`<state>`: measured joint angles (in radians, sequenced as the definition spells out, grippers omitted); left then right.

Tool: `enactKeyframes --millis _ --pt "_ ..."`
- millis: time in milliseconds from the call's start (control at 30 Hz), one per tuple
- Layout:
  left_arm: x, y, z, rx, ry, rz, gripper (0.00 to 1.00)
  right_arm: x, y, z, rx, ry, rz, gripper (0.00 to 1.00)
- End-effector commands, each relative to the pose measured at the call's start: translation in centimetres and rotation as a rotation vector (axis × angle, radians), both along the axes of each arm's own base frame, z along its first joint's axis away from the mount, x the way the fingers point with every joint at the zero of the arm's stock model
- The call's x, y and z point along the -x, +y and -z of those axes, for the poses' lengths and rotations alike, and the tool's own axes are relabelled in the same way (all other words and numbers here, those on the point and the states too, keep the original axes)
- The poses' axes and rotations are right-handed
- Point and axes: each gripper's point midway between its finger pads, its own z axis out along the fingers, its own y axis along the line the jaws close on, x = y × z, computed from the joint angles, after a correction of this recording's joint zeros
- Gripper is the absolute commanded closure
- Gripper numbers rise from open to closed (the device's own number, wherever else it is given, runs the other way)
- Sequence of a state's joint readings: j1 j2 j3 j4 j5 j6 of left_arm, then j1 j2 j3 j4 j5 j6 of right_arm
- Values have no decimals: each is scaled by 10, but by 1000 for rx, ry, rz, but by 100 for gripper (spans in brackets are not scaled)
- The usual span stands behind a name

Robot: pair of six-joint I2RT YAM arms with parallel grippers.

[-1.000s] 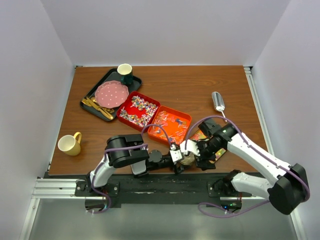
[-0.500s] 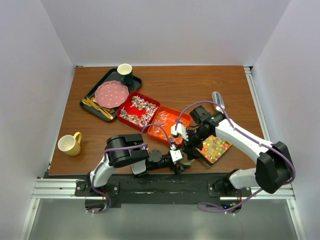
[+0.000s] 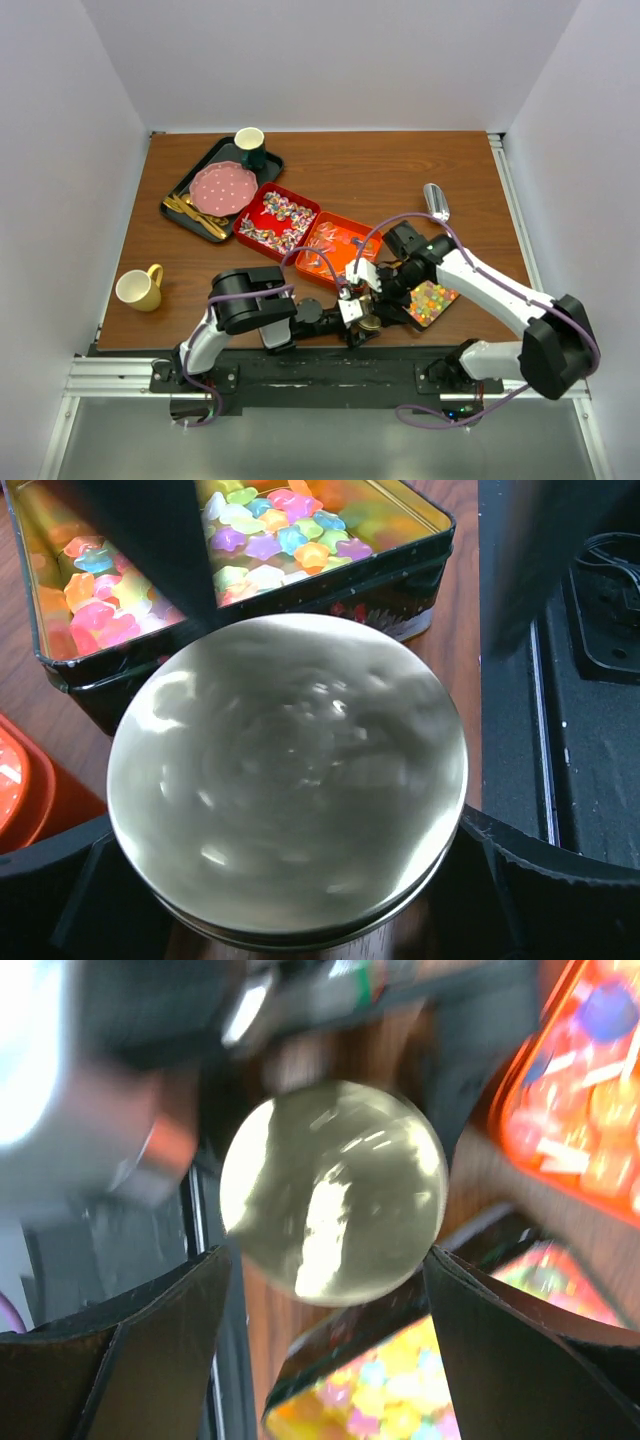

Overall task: Pack the candies
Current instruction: Screw the box lid onto the packing bottle.

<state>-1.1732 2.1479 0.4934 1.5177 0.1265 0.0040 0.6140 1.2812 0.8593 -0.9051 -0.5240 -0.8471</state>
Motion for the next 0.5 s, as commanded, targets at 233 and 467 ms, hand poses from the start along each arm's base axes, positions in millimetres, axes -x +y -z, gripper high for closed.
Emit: enactKeyframes --millis 233,467 --pt "-20 21 6 10 -48 -66 100 29 -53 -16 134 -28 0 21" --pt "-6 16 11 -2 -31 -13 100 -24 15 -40 -87 -22 100 20"
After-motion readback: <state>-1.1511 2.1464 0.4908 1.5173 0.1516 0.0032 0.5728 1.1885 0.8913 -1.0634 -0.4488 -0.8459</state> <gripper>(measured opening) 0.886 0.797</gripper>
